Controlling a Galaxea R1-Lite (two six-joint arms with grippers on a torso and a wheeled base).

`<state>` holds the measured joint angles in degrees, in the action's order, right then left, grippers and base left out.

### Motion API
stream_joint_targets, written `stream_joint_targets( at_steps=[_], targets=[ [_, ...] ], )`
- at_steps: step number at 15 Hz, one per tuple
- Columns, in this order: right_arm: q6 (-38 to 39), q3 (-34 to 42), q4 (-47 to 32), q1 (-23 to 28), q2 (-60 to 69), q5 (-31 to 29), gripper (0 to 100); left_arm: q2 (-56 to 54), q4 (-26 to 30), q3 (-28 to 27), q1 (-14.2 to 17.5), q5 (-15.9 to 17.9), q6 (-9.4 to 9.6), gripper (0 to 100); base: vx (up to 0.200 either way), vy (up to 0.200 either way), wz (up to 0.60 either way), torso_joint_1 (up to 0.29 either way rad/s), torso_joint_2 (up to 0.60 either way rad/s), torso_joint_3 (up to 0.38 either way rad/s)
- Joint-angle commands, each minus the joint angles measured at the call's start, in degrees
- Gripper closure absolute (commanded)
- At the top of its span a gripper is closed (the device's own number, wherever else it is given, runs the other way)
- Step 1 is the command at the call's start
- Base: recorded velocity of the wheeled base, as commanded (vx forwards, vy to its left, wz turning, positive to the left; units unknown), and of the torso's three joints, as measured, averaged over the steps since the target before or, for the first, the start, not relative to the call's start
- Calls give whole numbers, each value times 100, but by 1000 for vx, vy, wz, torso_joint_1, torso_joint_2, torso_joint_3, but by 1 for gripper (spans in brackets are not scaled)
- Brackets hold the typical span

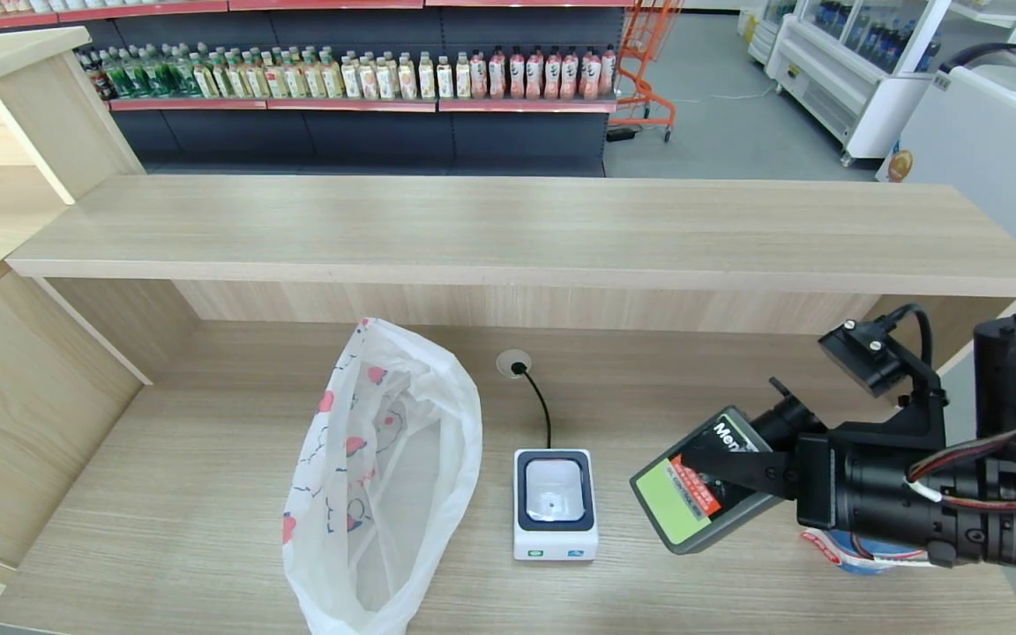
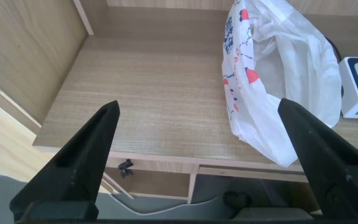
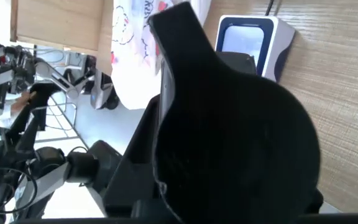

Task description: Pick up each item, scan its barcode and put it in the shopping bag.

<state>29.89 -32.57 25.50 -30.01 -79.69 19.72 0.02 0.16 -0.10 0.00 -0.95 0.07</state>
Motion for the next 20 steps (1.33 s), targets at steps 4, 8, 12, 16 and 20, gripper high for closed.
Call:
stream_joint_targets(
  at_steps=[4, 8, 12, 16, 20],
  targets=[
    [17, 155, -10, -145, 94, -4, 100, -2, 2, 1, 0, -2, 1, 0, 0, 0, 0, 0, 0, 0],
    [17, 366, -10, -145, 173, -12, 100, -2, 2, 1, 0, -2, -16, 0, 0, 0, 0, 0, 0, 0],
    [17, 471, -19, -136, 226, -30, 100, -2, 2, 1, 0, -2, -34, 0, 0, 200, 0, -4, 1, 4],
    [-18, 480, -10, -31, 50, -74, 100, -2, 2, 1, 0, -2, -7, 0, 0, 150, 0, -3, 2, 5],
    [-511, 375, 95, 444, -715, -601, 100, -2, 2, 1, 0, -2, -7, 0, 0, 0, 0, 0, 0, 0]
  ],
)
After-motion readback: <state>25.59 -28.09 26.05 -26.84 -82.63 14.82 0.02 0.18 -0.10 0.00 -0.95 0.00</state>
